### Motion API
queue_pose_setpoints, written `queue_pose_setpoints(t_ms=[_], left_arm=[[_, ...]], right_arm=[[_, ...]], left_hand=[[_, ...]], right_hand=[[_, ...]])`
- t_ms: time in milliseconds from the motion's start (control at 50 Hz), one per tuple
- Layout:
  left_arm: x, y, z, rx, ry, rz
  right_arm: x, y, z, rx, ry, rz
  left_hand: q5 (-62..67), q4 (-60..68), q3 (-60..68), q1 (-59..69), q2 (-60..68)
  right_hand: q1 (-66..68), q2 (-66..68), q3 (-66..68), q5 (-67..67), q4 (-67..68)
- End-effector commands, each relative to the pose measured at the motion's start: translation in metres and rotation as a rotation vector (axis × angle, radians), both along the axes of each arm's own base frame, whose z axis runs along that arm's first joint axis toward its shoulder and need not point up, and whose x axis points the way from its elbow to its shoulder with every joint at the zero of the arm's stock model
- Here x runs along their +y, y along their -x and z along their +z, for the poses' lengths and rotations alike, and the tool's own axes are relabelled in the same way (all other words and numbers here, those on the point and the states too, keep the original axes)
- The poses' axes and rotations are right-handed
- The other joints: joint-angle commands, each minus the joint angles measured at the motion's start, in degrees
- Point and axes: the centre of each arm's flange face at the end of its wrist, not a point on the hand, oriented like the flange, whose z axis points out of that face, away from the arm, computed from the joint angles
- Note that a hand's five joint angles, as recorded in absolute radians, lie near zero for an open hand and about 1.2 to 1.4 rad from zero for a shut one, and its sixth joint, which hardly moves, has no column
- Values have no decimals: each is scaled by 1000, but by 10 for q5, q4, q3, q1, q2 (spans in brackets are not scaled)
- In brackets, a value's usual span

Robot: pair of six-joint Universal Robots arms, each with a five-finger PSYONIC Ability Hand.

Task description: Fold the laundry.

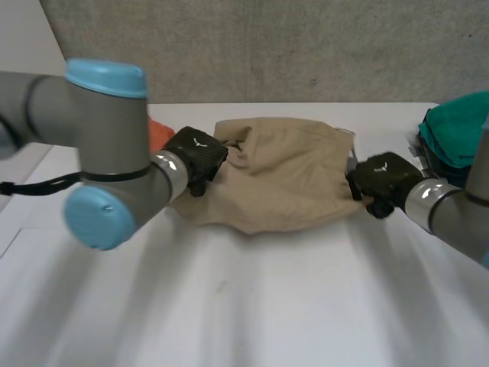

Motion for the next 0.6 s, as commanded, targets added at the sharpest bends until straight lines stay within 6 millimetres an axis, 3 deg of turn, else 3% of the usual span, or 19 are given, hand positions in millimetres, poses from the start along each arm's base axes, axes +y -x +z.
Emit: queue_pose_setpoints(t_ms=[20,80,200,260,380,500,600], left_arm=[[36,-21,13,-48,-109,-80],[39,-21,8,-73,-128,-106],[13,-8,-41,-106,-155,-73],[4,-9,-61,-125,-198,-21],[3,-16,-40,-49,-201,30],[8,-34,-3,84,-147,60],[35,-43,4,105,-140,34]], right_arm=[[45,13,18,212,-215,129],[46,7,15,191,-217,139],[41,-16,-9,93,-217,76],[42,-25,-23,87,-219,25],[36,-27,-28,85,-159,-79],[29,-29,-23,23,-105,-112],[28,-32,-22,-11,-97,-130]], left_hand=[[129,117,122,140,116],[129,117,122,140,116],[112,101,105,124,100],[-134,-145,-141,-122,-147],[-329,-340,-335,-317,-341],[-347,-358,-354,-335,-360],[-332,-343,-339,-320,-345]], right_hand=[[171,130,120,123,116],[171,130,120,123,116],[171,130,120,123,116],[171,130,120,123,116],[171,130,120,123,116],[171,130,120,123,116],[171,130,120,123,116]])
